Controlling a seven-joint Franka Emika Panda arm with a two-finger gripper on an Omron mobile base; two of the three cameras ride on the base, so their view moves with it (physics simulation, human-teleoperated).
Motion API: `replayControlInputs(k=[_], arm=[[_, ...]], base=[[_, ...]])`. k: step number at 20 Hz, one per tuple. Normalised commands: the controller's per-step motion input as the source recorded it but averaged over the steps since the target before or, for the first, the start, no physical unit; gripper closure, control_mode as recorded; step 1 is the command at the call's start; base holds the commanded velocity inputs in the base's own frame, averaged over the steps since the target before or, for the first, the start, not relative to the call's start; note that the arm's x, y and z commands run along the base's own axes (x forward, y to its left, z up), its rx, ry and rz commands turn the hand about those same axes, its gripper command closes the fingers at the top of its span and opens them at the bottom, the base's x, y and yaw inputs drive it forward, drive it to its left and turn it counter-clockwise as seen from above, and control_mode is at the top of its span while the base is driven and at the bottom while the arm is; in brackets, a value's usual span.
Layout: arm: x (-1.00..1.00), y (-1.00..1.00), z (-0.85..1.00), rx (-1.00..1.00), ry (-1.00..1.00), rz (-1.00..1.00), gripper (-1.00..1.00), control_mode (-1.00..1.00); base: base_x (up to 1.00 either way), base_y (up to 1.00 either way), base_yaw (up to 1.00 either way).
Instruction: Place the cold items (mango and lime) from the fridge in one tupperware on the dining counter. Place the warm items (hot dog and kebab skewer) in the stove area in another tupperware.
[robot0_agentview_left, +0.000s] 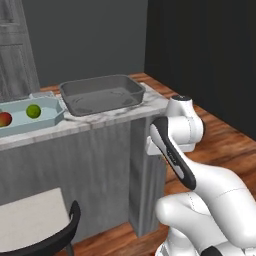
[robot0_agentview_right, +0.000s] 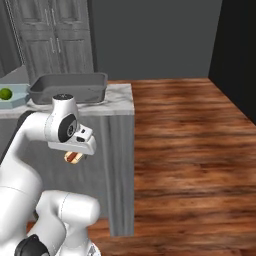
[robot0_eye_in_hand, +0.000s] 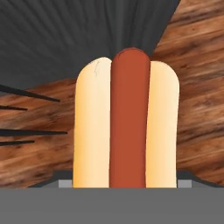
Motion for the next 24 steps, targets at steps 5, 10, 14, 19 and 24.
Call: replayControlInputs(k=[5, 10, 14, 19, 24], arm=[[0.00, 0.00, 0.00, 0.00, 0.00, 0.00, 1.00, 1.00], [0.00, 0.00, 0.00, 0.00, 0.00, 0.00, 1.00, 1.00], [0.00, 0.00, 0.00, 0.00, 0.00, 0.00, 1.00, 1.00], [-0.02, 0.00, 0.00, 0.00, 0.02, 0.00, 1.00, -1.00], [-0.12, 0.00, 0.34, -0.03, 0.12, -0.02, 1.00, -1.00]], base=[[0.33, 0.19, 0.00], [0.19, 0.21, 0.00], [0.13, 0.04, 0.00], [0.04, 0.02, 0.00], [0.00, 0.00, 0.00]])
